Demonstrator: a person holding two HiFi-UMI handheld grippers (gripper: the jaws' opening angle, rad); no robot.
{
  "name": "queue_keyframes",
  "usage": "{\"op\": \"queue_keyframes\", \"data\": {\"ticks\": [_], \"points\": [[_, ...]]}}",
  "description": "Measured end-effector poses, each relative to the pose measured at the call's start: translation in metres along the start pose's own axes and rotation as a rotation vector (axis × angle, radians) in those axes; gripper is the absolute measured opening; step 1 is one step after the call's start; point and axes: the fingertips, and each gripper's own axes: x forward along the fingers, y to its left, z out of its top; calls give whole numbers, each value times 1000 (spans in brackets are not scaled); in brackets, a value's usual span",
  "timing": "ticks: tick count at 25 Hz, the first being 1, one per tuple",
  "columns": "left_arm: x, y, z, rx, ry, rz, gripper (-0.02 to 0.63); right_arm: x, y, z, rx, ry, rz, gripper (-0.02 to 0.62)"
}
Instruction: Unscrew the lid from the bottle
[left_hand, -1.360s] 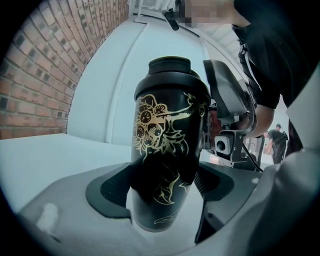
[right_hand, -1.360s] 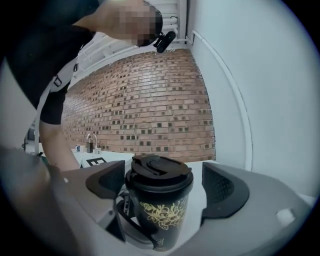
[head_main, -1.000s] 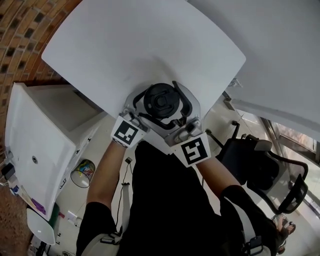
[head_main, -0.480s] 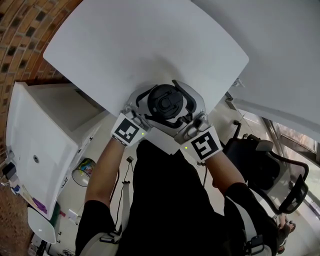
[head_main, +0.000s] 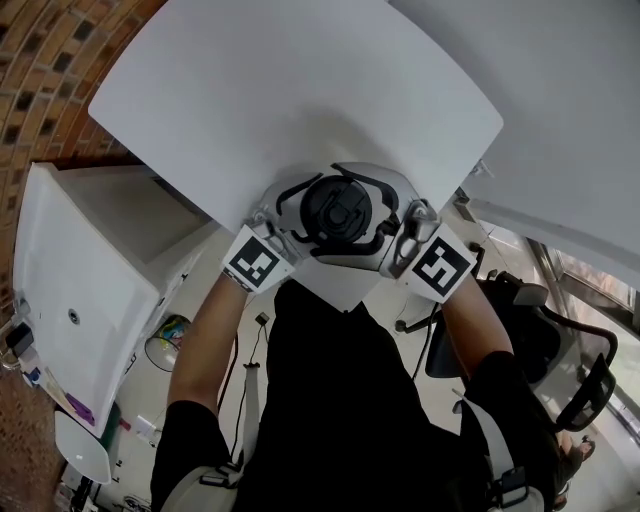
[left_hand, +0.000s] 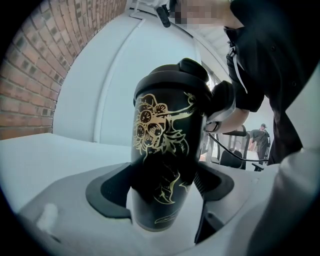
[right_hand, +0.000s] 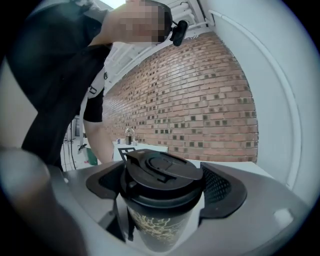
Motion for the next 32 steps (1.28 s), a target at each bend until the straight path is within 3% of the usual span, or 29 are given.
{"op": "queue_keyframes", "data": {"ticks": [5,10,19,23,32], "points": [[-1,1,3,-8,-7,-17,396,1,3,1,-27,19,162,462],[-2,2,4,-19,-18,-59,396,3,1,2,-9,16,244,462],[-5,-3,4,39,18,-178,394,2,5,9,102,-70,303,462],[-6,-3,3,32,16,-172,396,2,4,11,136,-93,302,462],[-7,-3,2,29,18,-159,396,-8,-11,40,326,-284,269,462]]}}
